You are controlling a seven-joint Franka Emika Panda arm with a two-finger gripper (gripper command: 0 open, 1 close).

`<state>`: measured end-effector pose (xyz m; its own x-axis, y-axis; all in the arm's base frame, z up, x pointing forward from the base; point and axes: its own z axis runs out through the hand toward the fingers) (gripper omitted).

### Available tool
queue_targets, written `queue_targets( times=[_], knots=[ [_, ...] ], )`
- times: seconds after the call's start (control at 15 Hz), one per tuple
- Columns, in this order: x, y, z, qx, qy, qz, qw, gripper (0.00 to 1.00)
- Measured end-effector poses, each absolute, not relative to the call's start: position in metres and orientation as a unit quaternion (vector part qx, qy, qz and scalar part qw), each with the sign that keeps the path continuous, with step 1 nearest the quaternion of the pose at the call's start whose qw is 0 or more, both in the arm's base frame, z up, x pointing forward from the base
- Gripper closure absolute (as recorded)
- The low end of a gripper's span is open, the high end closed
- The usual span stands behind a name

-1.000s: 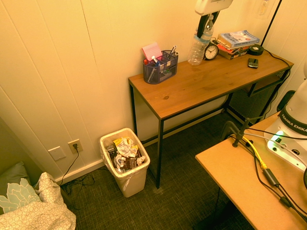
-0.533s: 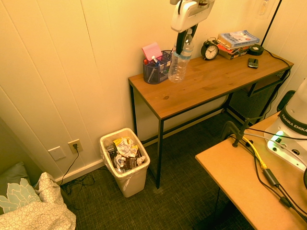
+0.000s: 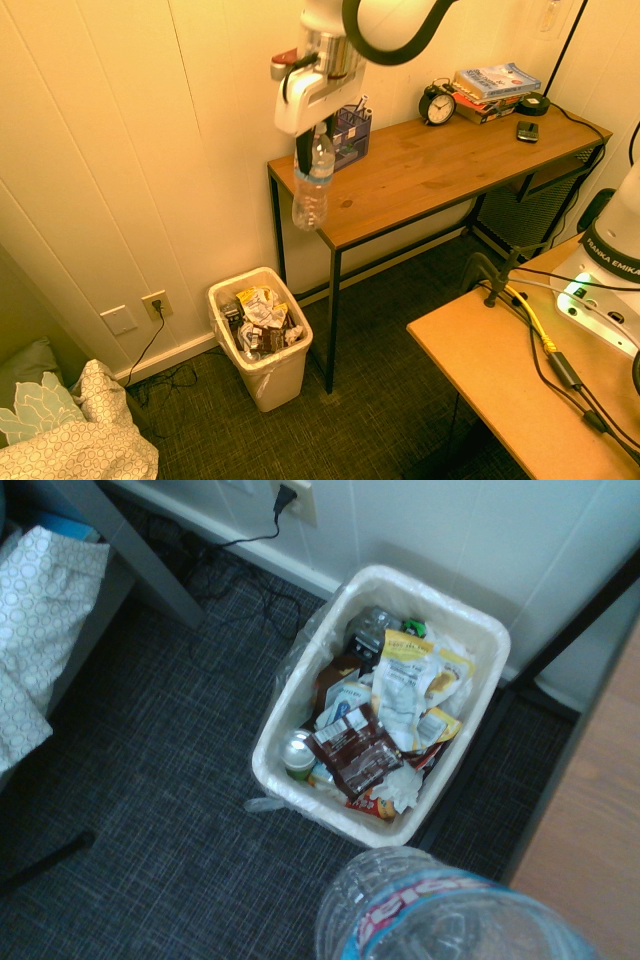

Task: Throw the bottle in the trash bin

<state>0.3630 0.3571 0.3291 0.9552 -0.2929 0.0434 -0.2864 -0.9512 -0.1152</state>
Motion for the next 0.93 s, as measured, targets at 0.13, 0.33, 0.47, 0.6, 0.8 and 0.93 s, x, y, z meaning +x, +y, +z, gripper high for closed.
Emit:
queue_targets(
  times=[0.13,0.33,0.47,0.6,0.8,0.93],
  knots=[
    [0.366,0.376,0.297,-0.989,0.144,-0.006,0.044,1.00],
    [0.395,0.401,0.274,-0.986,0.156,0.033,0.048,1.00],
    [0.414,0.418,0.266,-0.984,0.162,0.042,0.054,1.00],
    [0.430,0.426,0.256,-0.984,0.171,0.035,0.046,1.00],
    [0.458,0.423,0.243,-0.981,0.192,0.028,0.029,0.00],
    [0.469,0.423,0.244,-0.979,0.199,0.035,0.016,0.00]
  ],
)
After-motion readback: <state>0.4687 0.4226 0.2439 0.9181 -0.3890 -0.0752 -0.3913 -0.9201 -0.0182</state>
